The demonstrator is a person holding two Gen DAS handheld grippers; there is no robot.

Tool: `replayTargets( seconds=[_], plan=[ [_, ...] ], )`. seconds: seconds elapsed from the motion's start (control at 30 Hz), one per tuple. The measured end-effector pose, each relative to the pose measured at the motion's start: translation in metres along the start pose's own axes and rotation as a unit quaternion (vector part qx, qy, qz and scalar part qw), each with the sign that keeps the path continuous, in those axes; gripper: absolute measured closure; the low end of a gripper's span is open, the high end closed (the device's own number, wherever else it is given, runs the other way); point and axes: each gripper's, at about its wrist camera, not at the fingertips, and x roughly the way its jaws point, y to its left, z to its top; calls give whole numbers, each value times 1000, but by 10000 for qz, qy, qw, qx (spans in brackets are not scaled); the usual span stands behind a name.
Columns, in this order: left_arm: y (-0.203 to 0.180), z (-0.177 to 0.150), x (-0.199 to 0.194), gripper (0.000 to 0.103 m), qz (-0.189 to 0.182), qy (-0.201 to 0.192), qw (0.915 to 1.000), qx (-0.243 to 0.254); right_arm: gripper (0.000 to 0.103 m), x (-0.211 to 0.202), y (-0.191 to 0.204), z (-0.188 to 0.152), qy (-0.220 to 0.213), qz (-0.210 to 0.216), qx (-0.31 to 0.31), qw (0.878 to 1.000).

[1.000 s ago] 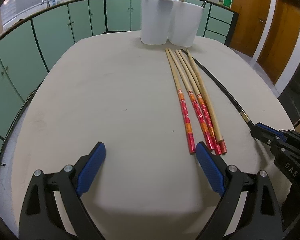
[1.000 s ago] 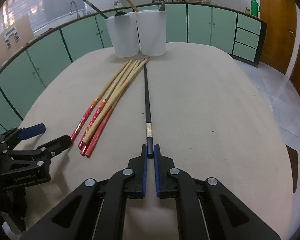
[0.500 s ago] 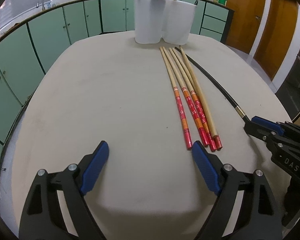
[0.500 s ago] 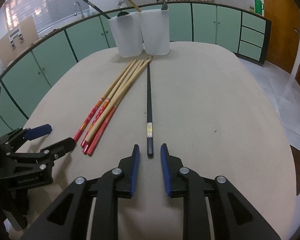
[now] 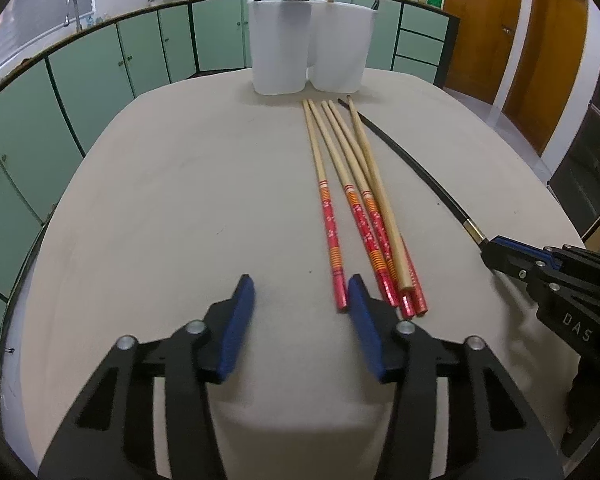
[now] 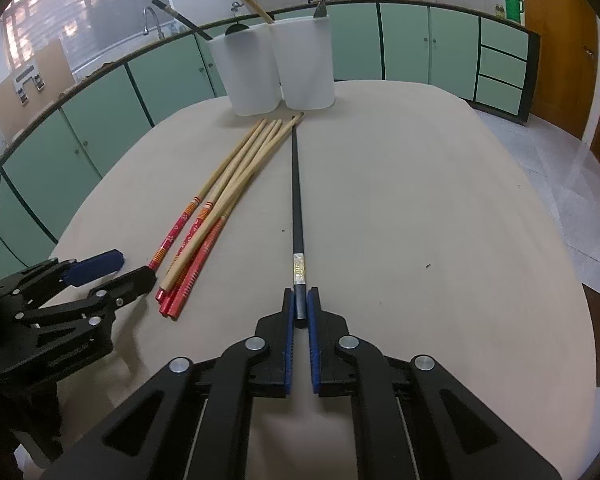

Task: Organize utensils
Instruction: 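Grasp a red-patterned chopstick with the left gripper while the right gripper holds the black one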

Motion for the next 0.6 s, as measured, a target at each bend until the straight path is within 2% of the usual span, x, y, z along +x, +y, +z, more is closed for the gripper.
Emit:
replayTargets(
  seconds=[0.07,0.17,0.27,0.43,0.6],
  plan=[
    [-4,1,1,64,-32,-12,10000,31,96,0,0,0,2,3,0,10000],
    [-7,2,2,84,-218,-19,9998,18,96,0,-1,0,6,45,39,10000],
    [-7,2,2,97,-313,-20,9995,-33,96,0,-2,0,9,94,81,9999],
    [-1,1,-2,98,-416,-57,9988,-258,97,-4,-1,-1,-66,41,75,9999],
    [4,5,-26,98,-306,-331,9988,-207,97,-19,-1,3,-291,-50,12,9996]
  ],
)
